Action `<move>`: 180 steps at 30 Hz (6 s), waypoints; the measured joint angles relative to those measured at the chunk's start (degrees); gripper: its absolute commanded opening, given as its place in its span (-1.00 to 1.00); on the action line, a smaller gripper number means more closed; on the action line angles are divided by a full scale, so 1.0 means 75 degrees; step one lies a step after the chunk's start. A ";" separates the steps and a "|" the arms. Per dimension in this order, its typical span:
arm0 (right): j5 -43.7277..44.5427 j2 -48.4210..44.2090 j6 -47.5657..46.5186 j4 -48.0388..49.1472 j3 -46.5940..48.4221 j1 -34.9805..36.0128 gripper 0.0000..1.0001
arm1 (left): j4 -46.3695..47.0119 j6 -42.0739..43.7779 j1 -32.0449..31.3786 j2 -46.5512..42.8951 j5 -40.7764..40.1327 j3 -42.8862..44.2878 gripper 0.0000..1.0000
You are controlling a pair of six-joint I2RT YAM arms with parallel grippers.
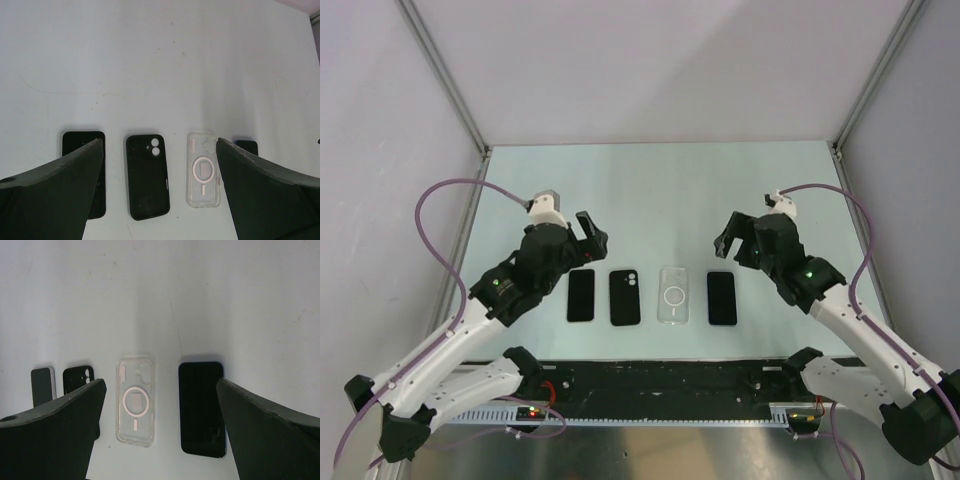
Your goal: Put the phone into the phone case
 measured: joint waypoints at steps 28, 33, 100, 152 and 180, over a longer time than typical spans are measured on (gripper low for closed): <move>-0.0606 0.2553 0.0143 0.0073 -0.0498 -0.0629 0.99 | -0.0615 -0.0044 0.0408 0.1142 0.0423 0.0431 0.97; -0.0510 0.2850 0.0294 0.0251 -0.0592 -0.0216 0.99 | -0.0615 -0.0047 0.0446 0.1142 0.0469 0.0431 0.97; -0.0560 0.2608 0.0720 -0.0233 -0.1492 0.0676 0.09 | 0.0312 -0.1233 -0.1285 0.7093 0.0976 0.2203 0.07; -0.6368 0.2926 0.0198 0.1393 -0.1483 -0.1629 0.07 | 0.0764 -0.3165 -0.1399 0.7201 0.0749 0.1900 -0.08; -0.6779 0.3914 0.0085 0.1102 -0.0073 -0.1099 0.05 | 0.0997 -0.2591 -0.0580 0.6000 0.0874 0.1545 -0.14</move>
